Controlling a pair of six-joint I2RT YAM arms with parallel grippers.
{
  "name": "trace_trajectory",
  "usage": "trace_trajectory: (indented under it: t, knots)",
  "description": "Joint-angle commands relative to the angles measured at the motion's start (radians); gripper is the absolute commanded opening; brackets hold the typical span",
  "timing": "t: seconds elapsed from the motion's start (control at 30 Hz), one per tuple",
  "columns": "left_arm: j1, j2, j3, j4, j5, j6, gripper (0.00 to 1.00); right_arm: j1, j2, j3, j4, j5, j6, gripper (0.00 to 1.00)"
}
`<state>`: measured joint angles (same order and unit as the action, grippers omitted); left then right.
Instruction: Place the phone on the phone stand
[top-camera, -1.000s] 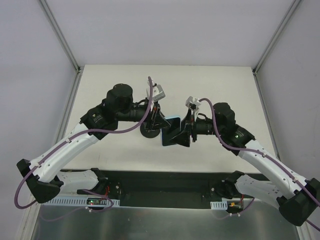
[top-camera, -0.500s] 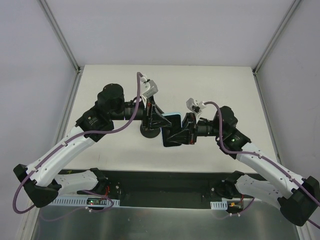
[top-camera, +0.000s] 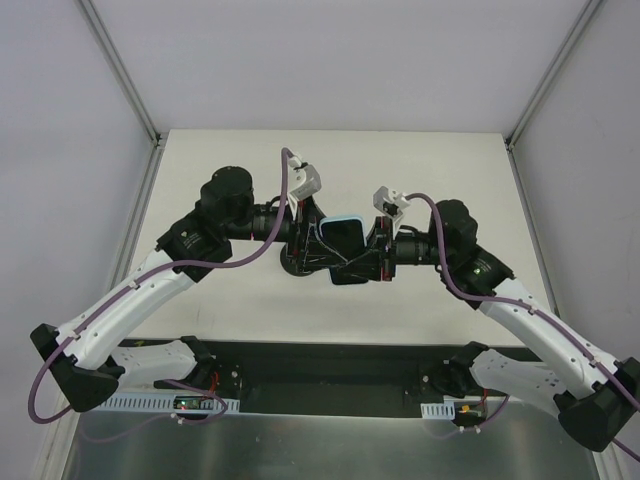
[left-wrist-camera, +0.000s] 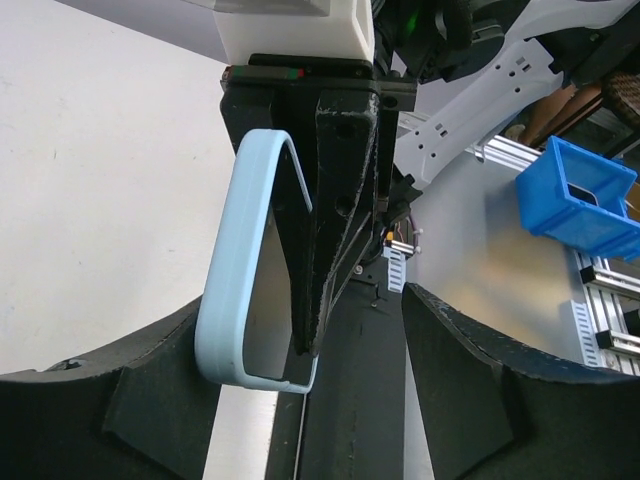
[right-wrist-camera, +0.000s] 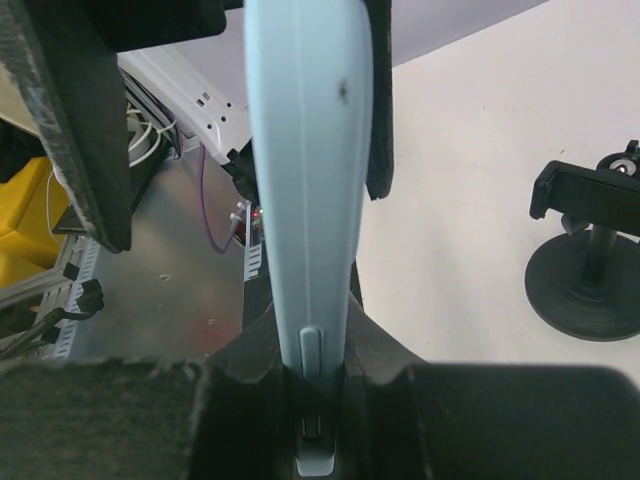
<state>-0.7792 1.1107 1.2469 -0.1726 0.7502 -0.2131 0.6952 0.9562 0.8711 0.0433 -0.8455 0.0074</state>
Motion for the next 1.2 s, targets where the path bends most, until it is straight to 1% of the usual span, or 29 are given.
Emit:
trace_trajectory:
  t: [0.0,0.07,0.1,0.13,0.2,0.27,0.33,0.37,0.43,0.53,0.57,0.6,0.67,0.7,0.73,1.0,1.07,1.17]
  knots:
    - [0.003,-0.005,0.039,-0.001,0.028,0.041,0.63,-0.006,-0.017,0.071,-0.023,-0.023,-0.072,0.01]
    - [0.015,-0.008,0.04,-0.002,0.043,0.041,0.64,-0.016,-0.036,0.071,-0.039,-0.004,-0.083,0.01]
    - [0.02,-0.003,0.043,-0.001,0.055,0.04,0.66,-0.022,-0.043,0.074,-0.075,0.008,-0.09,0.01]
    - [0.024,0.001,0.046,-0.002,0.083,0.037,0.7,-0.025,-0.05,0.077,-0.083,0.006,-0.095,0.01]
    - [0.043,0.018,0.055,0.001,0.116,0.02,0.72,-0.033,-0.066,0.078,-0.098,0.0,-0.099,0.01]
    - [0.054,0.041,0.06,0.012,0.167,0.011,0.64,-0.037,-0.079,0.086,-0.129,0.0,-0.112,0.01]
    - [0.064,0.054,0.063,0.012,0.182,0.0,0.5,-0.04,-0.086,0.086,-0.14,-0.001,-0.112,0.01]
    - [0.066,0.061,0.063,0.013,0.195,0.0,0.48,-0.042,-0.089,0.083,-0.143,-0.006,-0.113,0.01]
    - [0.067,0.07,0.065,0.015,0.207,-0.005,0.47,-0.042,-0.086,0.08,-0.143,-0.029,-0.109,0.01]
    - [0.067,0.098,0.071,0.019,0.267,-0.014,0.47,-0.042,-0.07,0.081,-0.138,-0.079,-0.099,0.01]
    - [0.067,0.116,0.074,0.021,0.293,-0.019,0.45,-0.042,-0.059,0.082,-0.132,-0.086,-0.096,0.01]
    - [0.066,0.126,0.081,0.021,0.335,-0.025,0.41,-0.042,-0.056,0.082,-0.126,-0.099,-0.092,0.01]
    - [0.066,0.138,0.086,0.022,0.351,-0.026,0.32,-0.04,-0.044,0.08,-0.106,-0.112,-0.084,0.01]
    - [0.064,0.138,0.083,0.025,0.348,-0.023,0.23,-0.04,-0.039,0.078,-0.099,-0.121,-0.075,0.01]
    - [0.064,0.135,0.08,0.024,0.348,-0.02,0.21,-0.04,-0.034,0.078,-0.094,-0.125,-0.072,0.01]
    - [0.047,0.136,0.069,0.03,0.333,-0.016,0.21,-0.04,-0.01,0.066,-0.048,-0.127,-0.041,0.01]
    - [0.047,0.136,0.068,0.03,0.333,-0.014,0.21,-0.04,-0.007,0.057,-0.01,-0.127,-0.034,0.01]
    - [0.046,0.138,0.071,0.03,0.334,-0.016,0.24,-0.039,0.006,0.052,0.01,-0.138,-0.02,0.01]
